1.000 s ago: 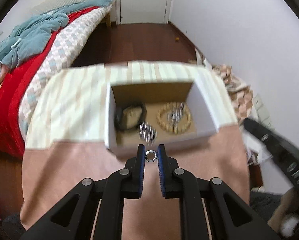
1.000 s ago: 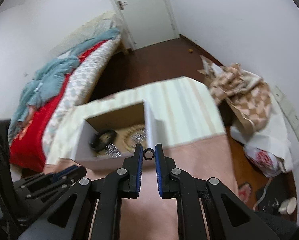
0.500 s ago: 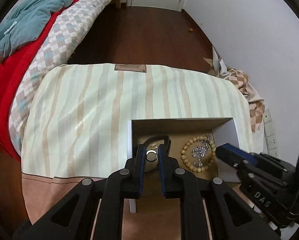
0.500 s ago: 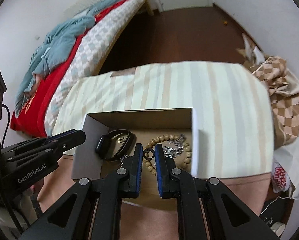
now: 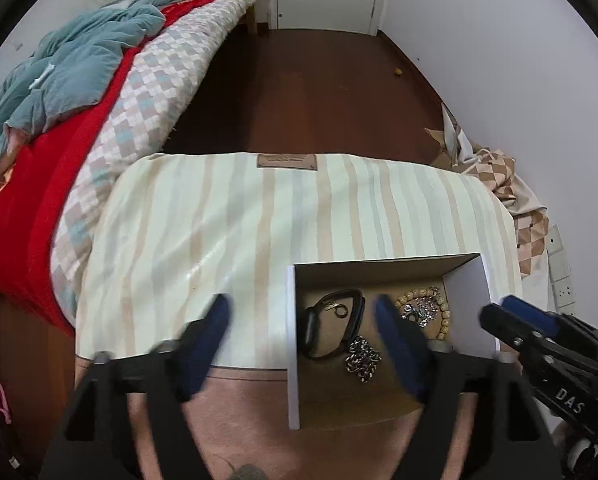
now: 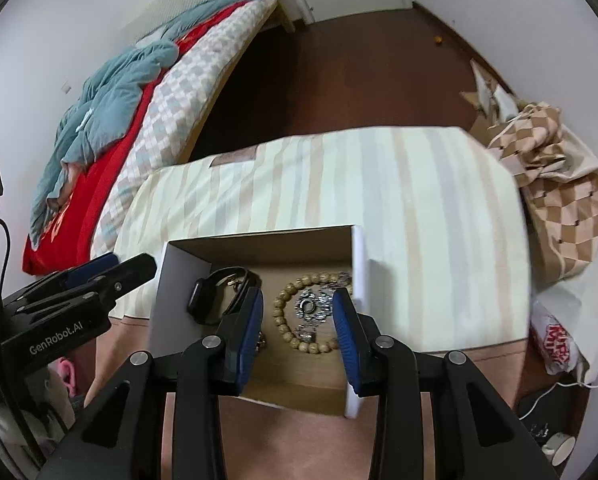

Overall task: Organize jewelry
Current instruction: 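Lift both grippers out of the white box and back away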

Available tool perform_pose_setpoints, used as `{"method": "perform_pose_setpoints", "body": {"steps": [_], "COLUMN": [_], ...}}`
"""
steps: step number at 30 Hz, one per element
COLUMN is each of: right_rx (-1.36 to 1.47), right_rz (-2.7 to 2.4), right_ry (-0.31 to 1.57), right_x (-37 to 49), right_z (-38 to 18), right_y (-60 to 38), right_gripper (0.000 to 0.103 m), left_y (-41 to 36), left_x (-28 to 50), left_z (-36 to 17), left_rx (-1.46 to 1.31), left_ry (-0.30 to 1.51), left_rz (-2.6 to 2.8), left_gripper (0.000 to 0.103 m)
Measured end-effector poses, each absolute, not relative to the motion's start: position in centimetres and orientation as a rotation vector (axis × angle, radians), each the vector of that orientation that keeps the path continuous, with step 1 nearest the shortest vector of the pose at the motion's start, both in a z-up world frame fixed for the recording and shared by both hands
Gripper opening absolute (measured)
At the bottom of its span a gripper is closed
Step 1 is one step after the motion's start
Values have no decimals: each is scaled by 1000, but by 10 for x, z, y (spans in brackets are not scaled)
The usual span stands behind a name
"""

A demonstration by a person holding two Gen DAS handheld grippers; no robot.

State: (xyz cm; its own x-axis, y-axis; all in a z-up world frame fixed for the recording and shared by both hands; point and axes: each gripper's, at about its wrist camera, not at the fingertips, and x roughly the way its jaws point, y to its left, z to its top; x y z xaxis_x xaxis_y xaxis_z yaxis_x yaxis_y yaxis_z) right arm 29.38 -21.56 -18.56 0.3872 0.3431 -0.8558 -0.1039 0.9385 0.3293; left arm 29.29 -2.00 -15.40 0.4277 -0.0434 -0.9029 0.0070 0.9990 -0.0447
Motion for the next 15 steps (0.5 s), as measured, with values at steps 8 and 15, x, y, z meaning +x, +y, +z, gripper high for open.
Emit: {"method": "perform_pose_setpoints", "body": {"steps": [8,15], "right_rx": [53,-13], "right_rz": [110,4], "right_ry": [1103,1094], "right_x": [259,229], "right_z": [-171,-161], "right_y": [-215,-214], "right_gripper": [72,103], "left_y": [-13,-12], "left_x": [259,224], "left_z": [-151,-148], "left_rx": [-4,3], "left_ry": [1087,1075], "left_rz": [39,51], "left_gripper": [102,102]}}
